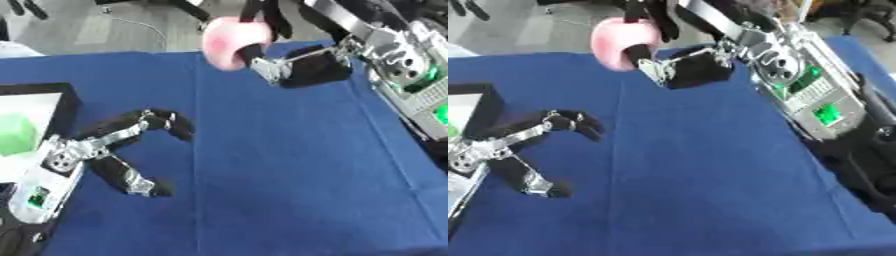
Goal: Pick up the objects with one hand, pass them to the other hand, and then place them into the box on the other side of the table.
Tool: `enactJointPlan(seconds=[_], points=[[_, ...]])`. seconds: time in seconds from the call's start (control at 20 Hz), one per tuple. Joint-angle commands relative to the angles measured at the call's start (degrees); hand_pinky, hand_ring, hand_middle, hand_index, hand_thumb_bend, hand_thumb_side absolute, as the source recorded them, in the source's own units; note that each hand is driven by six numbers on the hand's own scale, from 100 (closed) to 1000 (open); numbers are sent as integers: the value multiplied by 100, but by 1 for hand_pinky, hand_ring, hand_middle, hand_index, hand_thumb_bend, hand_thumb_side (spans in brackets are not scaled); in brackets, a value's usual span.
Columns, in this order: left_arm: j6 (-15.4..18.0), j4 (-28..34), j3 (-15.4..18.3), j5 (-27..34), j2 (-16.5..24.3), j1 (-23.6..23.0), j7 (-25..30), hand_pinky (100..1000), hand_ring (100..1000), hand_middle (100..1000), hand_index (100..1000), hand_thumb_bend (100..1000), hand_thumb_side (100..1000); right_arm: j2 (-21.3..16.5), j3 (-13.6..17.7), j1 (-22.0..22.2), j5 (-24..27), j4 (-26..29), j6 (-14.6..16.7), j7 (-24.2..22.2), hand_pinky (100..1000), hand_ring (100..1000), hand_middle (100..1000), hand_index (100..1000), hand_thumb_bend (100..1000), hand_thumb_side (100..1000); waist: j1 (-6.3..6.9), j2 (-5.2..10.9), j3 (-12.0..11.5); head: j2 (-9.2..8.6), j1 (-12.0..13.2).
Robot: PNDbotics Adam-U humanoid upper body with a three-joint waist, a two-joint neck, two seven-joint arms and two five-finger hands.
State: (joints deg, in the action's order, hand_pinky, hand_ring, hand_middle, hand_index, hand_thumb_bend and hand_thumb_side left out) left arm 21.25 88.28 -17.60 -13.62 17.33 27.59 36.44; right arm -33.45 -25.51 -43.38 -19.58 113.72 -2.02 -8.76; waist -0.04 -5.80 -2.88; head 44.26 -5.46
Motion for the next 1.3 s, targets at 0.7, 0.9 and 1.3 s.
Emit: enactJointPlan(seconds=[0.7,0.9,1.3], points=[[-617,-164,353,776,-52,31,-668,760,727,799,749,465,706,111,84,-64,29,88,-82,175,667,345,181,367,100,100,-81,125,52,-14,42],[-668,-133,412,909,68,34,-749,759,727,800,748,464,720,130,121,51,129,88,57,299,660,340,179,366,100,100,-70,121,73,-14,64],[-761,-49,444,1534,226,154,-818,759,730,803,747,501,736,152,105,149,317,88,219,352,641,324,176,364,100,100,-46,113,103,-14,61]])
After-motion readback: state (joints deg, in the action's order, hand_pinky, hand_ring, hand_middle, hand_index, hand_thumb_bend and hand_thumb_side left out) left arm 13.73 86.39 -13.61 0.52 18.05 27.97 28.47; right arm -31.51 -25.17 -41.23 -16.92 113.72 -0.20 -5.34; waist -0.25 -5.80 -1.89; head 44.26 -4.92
